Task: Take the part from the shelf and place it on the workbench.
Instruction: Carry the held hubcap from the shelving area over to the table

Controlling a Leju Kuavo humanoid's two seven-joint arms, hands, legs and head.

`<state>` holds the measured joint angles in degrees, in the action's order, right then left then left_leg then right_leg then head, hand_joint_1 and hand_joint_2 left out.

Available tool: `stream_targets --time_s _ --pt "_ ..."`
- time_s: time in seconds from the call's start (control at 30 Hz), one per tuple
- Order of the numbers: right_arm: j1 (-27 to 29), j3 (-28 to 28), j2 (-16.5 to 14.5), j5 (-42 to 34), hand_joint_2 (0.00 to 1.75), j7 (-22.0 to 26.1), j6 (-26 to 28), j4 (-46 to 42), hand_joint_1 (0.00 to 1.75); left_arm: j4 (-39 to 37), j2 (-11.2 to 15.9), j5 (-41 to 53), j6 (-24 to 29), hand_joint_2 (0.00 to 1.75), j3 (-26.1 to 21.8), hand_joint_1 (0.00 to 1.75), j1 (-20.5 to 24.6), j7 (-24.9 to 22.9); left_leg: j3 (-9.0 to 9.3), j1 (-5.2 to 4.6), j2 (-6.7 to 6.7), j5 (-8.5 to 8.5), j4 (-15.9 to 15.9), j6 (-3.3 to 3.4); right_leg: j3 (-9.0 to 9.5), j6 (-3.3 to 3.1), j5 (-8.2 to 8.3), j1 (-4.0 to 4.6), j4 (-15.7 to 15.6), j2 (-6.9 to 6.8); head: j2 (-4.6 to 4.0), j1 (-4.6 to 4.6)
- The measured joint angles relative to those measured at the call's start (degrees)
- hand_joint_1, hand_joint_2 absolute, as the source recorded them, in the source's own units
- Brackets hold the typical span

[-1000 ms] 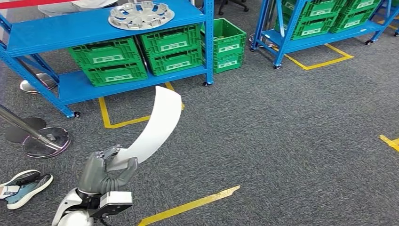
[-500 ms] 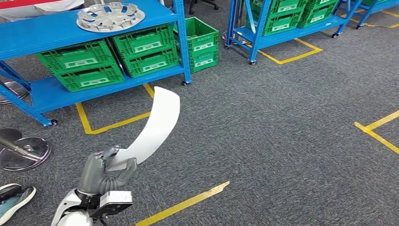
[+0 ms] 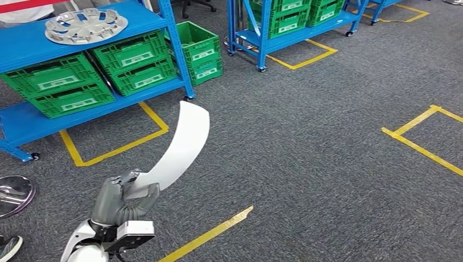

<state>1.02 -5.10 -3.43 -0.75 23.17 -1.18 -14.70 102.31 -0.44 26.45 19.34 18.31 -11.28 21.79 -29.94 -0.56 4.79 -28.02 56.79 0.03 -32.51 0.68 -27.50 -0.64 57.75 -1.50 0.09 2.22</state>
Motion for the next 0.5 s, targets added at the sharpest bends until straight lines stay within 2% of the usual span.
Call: stream_targets --time_s 0.07,0.13,0.17,0.2,0.23,0.27,0.3,0.37,0.43,0.5 --pt "0.0 -0.06 0.01 0.01 0.0 -0.01 0.02 -0.01 0.0 0.0 -0.01 0.0 0.01 1.75 0.01 1.75 0.03 0.01 -0.93 0.3 -1.67 -2.07 2.5 -0.64 -0.12 -0.63 0.3 -0.21 -0.14 0.85 0.0 0.15" --pt "-0.13 -0.11 0.02 0.01 0.0 -0.01 0.02 -0.01 0.0 -0.01 0.04 0.0 0.01 1.75 0.01 1.75 -0.06 -0.01 -3.95 0.56 -3.63 -6.01 9.46 -1.08 -0.36 -1.0 0.49 -0.26 -0.13 1.81 0.0 0.31" --pt "-0.13 -0.12 0.02 0.01 0.0 0.0 0.01 -0.01 0.0 -0.02 0.07 0.0 0.01 1.75 0.02 1.75 -0.13 -0.02 -5.68 0.62 -3.97 -7.61 13.31 -1.17 -0.46 -1.09 0.55 -0.25 -0.12 2.35 0.0 0.32" --pt "-0.07 -0.12 0.02 0.01 0.0 0.0 0.0 0.0 0.0 -0.03 0.08 0.0 0.0 1.75 0.02 1.75 -0.18 -0.02 -6.88 0.64 -4.09 -8.22 15.87 -1.17 -0.52 -1.12 0.59 -0.23 -0.11 2.91 0.0 0.32" --pt "0.0 -0.12 0.02 0.01 0.0 -0.01 0.0 0.0 0.0 -0.04 0.09 0.0 0.0 1.75 0.03 1.75 -0.2 -0.02 -7.18 0.64 -4.13 -7.68 16.43 -1.09 -0.52 -1.11 0.62 -0.22 -0.11 3.48 0.0 0.32" --pt "0.05 -0.12 0.02 0.01 0.0 -0.01 0.0 0.0 0.0 -0.04 0.09 0.0 0.0 1.75 0.03 1.75 -0.2 -0.02 -6.44 0.64 -4.29 -6.02 14.73 -0.9 -0.48 -1.07 0.66 -0.21 -0.1 4.1 0.0 0.32" --pt "0.04 -0.13 0.02 0.01 0.0 -0.01 0.01 0.0 0.0 -0.04 0.09 -0.01 0.0 1.75 0.03 1.75 -0.19 -0.02 -4.9 0.64 -4.79 -3.74 11.32 -0.6 -0.41 -0.98 0.72 -0.21 -0.1 4.73 0.0 0.31" --pt "-0.09 -0.14 0.01 0.03 0.0 -0.01 0.02 -0.01 0.0 -0.04 0.09 -0.03 0.02 1.75 0.03 1.75 -0.16 -0.02 -1.64 0.67 -7.01 -0.42 3.98 0.16 -0.5 -0.65 0.88 -0.13 -0.01 5.94 0.0 0.28" --pt "-0.14 -0.14 -0.01 0.07 0.0 -0.01 0.02 -0.01 0.0 -0.04 0.11 -0.09 0.04 1.75 0.03 1.75 -0.1 -0.02 -0.39 0.66 -8.32 0.03 0.72 0.52 -1.06 -0.04 1.17 -0.17 0.07 6.87 0.0 0.28" --pt "0.06 -0.15 0.0 0.1 0.0 -0.04 0.02 -0.01 0.0 -0.04 0.11 -0.15 0.04 1.75 0.02 1.75 -0.03 -0.02 -0.33 0.72 -7.55 0.12 0.02 0.7 -1.68 0.69 1.44 -0.33 0.03 7.35 0.0 0.29"
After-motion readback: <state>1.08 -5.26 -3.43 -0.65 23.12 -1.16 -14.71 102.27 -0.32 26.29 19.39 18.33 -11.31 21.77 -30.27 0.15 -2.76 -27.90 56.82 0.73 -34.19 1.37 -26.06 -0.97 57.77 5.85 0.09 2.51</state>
